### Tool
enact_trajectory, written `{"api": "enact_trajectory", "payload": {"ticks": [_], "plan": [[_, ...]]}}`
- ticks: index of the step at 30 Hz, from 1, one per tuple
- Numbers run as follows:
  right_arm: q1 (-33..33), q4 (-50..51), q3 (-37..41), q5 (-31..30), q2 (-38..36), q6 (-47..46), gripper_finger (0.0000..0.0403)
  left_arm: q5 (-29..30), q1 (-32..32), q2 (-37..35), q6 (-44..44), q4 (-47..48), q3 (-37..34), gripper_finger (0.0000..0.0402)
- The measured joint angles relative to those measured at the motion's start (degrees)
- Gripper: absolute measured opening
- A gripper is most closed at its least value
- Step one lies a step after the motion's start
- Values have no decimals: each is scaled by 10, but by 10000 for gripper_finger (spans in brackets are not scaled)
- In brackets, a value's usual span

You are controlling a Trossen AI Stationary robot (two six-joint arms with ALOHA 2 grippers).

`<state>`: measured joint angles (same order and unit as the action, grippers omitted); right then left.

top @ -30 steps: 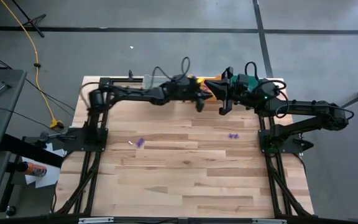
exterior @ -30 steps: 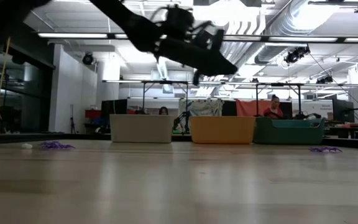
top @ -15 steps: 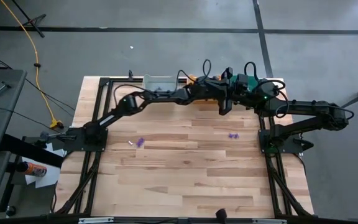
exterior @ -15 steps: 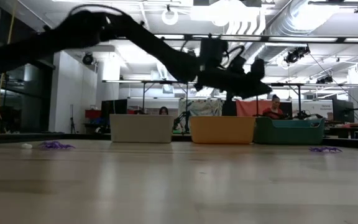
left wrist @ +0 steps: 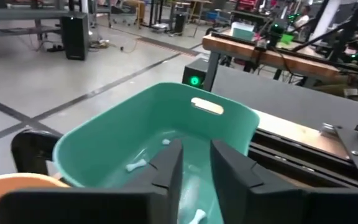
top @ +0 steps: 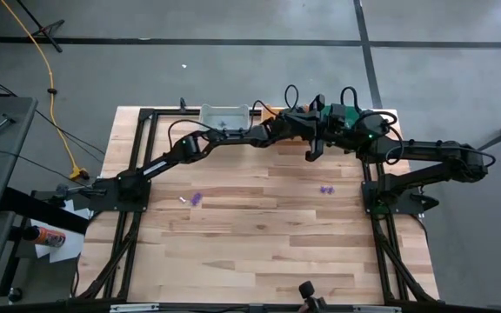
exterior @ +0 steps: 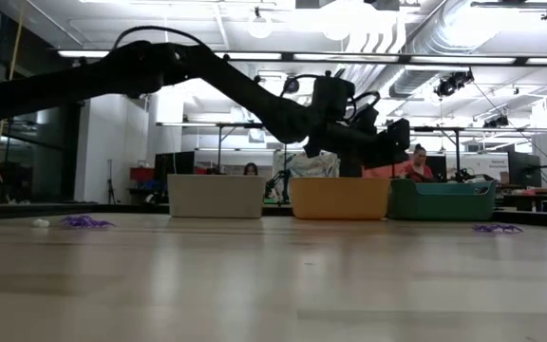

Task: Sort Halloween decoration
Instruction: Put the white bone toy into the green bin

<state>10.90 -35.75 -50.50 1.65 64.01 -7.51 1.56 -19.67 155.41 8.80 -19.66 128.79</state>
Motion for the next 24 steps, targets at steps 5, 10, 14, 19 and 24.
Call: {"api": "enact_trajectory", "payload": {"ticks": [5,10,14,19,24], "plan": [[0,-1,0,0,0,0,0,-15,-6,-12,17,11,0,127],[0,-8,0,0,0,0,0,-78,-21,-72,27,142,0,166],[0,-28,0,0,0,22,0,-104,-46,-144,-24,327,1,167],[4,-56,0,0,0,35,0,-98,-82,-227,-151,569,1,145],[18,-57,0,0,0,35,0,-140,-115,-292,-189,744,-19,63]]}}
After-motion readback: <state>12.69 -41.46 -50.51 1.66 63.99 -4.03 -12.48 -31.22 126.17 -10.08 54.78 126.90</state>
